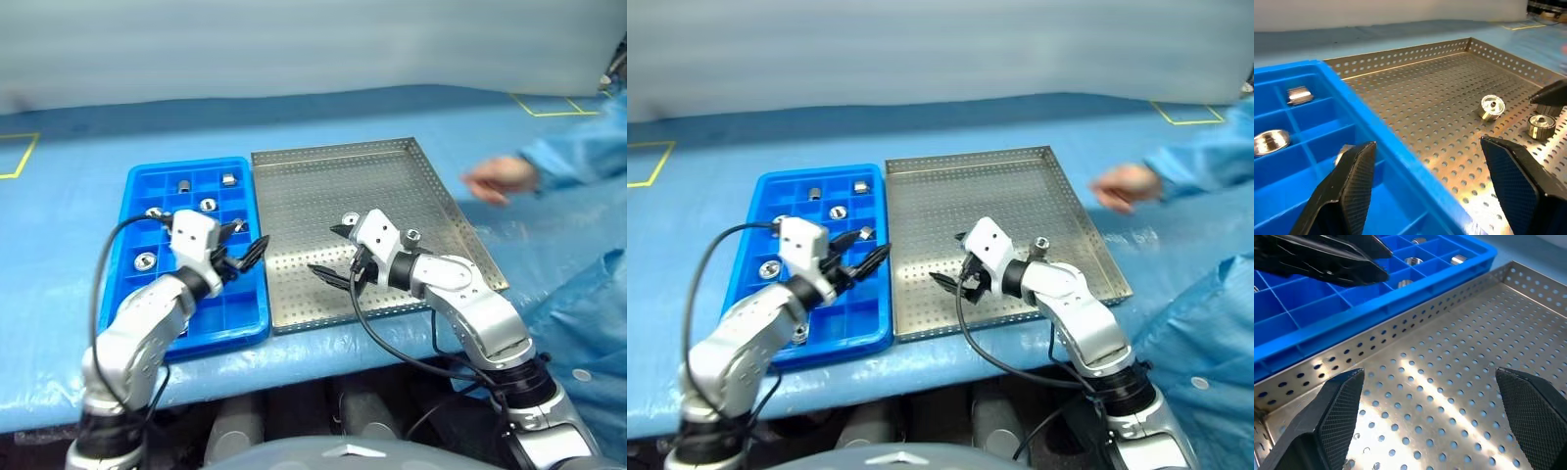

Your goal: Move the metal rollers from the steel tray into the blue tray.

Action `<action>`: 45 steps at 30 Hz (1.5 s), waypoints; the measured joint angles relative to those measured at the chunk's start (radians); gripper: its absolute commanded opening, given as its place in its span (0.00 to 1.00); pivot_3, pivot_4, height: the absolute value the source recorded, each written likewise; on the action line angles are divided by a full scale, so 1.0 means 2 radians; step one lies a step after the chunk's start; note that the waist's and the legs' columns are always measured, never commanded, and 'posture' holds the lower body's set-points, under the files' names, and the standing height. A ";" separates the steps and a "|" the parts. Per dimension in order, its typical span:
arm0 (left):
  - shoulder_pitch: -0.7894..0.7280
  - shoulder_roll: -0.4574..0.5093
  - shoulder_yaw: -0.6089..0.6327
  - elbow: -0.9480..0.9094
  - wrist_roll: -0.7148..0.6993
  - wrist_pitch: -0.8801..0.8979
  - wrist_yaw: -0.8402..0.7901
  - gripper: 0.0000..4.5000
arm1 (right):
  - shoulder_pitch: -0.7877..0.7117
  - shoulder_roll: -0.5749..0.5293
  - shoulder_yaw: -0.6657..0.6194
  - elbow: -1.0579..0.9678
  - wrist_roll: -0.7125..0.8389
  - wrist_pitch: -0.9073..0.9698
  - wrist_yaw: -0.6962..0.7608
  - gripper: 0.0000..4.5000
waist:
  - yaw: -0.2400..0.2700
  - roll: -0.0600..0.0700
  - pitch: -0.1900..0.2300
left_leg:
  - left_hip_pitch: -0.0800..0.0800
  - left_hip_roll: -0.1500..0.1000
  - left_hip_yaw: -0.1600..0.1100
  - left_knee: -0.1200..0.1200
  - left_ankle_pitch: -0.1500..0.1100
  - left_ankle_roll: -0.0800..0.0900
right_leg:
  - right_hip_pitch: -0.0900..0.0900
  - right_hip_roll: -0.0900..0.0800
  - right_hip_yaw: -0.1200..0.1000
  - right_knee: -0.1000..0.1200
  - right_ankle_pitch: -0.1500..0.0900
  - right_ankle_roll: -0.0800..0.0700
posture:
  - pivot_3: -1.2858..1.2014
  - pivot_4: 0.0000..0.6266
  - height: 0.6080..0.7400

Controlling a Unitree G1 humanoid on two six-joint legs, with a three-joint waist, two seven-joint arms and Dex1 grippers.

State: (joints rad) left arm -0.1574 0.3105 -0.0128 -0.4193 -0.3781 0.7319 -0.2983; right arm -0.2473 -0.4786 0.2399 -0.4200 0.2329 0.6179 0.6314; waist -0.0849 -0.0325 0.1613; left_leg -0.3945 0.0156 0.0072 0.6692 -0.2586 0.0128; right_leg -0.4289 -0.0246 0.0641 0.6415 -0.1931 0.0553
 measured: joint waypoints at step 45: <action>0.012 0.011 -0.019 0.039 0.070 -0.006 -0.040 0.83 | -0.094 0.158 -0.045 0.315 -0.035 -0.068 -0.097 0.92 | -0.112 0.001 0.000 | 0.001 0.002 -0.001 -0.001 0.000 0.001 | -0.001 0.000 0.003 0.000 0.003 0.005 | 0.42 0.24 1.00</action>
State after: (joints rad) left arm -0.1338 0.3320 -0.0503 -0.3420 -0.2391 0.7199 -0.3775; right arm -0.4356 -0.1619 0.1497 0.2101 0.1630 0.4813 0.4380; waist -0.3092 -0.0299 0.1616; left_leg -0.3935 0.0194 0.0047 0.6662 -0.2590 0.0140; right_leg -0.4303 -0.0249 0.0704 0.6423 -0.1878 0.0655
